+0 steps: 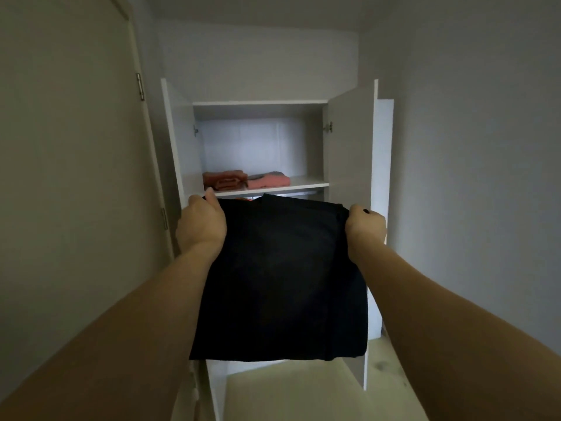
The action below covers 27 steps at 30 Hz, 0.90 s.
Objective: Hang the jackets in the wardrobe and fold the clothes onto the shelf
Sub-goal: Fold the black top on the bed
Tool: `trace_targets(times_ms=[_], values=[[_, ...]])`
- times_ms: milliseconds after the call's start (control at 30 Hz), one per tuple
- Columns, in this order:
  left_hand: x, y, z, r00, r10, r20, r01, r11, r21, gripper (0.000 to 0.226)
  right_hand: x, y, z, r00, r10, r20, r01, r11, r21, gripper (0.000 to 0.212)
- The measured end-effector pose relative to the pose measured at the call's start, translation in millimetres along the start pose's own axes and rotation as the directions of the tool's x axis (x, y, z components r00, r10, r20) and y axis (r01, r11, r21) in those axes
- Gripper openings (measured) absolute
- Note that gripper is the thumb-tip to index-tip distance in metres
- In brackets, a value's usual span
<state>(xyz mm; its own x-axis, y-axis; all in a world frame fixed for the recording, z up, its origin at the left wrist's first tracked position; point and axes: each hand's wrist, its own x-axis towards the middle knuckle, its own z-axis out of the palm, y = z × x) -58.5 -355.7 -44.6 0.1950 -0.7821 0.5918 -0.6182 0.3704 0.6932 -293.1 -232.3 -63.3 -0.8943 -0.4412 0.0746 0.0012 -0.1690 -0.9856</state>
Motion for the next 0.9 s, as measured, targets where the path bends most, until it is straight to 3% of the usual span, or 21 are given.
trace_targets(times_ms=[167, 300, 400, 467, 533, 633, 700, 800, 900], values=[[95, -25, 126, 0.995, -0.069, 0.075, 0.074, 0.996, -0.053, 0.054, 123, 28, 103, 0.999, 0.046, -0.013, -0.046, 0.999, 0.02, 0.032], [184, -12, 221, 0.956, -0.027, 0.291, 0.083, 0.98, -0.181, 0.061, 228, 29, 172, 0.998, 0.059, -0.014, -0.059, 0.998, 0.019, 0.032], [248, 3, 291, 0.921, 0.061, 0.385, 0.087, 0.931, -0.354, 0.046, 306, 22, 212, 0.999, 0.026, 0.024, -0.027, 0.999, 0.029, 0.017], [287, 10, 336, 0.915, 0.101, 0.39, 0.061, 0.922, -0.383, 0.027, 358, 17, 242, 0.996, 0.059, 0.072, -0.059, 0.998, -0.003, 0.037], [328, 19, 380, 0.921, 0.113, 0.372, 0.052, 0.913, -0.406, 0.022, 410, 9, 273, 0.981, 0.11, 0.16, -0.105, 0.994, -0.039, 0.064], [396, 37, 442, 0.956, 0.08, 0.283, 0.071, 0.87, -0.488, 0.023, 488, -3, 323, 0.847, 0.076, 0.526, -0.099, 0.995, 0.016, 0.093], [445, 49, 480, 0.969, 0.062, 0.24, 0.082, 0.834, -0.545, 0.01, 535, -9, 352, 0.749, -0.029, 0.662, -0.072, 0.989, 0.125, 0.087], [512, 71, 529, 0.978, 0.055, 0.203, 0.078, 0.801, -0.594, 0.014, 604, -14, 397, 0.713, -0.135, 0.688, -0.022, 0.977, 0.214, 0.06], [571, 88, 575, 0.983, 0.034, 0.18, 0.082, 0.796, -0.6, 0.01, 660, -18, 443, 0.669, -0.131, 0.732, -0.024, 0.98, 0.198, 0.047]])
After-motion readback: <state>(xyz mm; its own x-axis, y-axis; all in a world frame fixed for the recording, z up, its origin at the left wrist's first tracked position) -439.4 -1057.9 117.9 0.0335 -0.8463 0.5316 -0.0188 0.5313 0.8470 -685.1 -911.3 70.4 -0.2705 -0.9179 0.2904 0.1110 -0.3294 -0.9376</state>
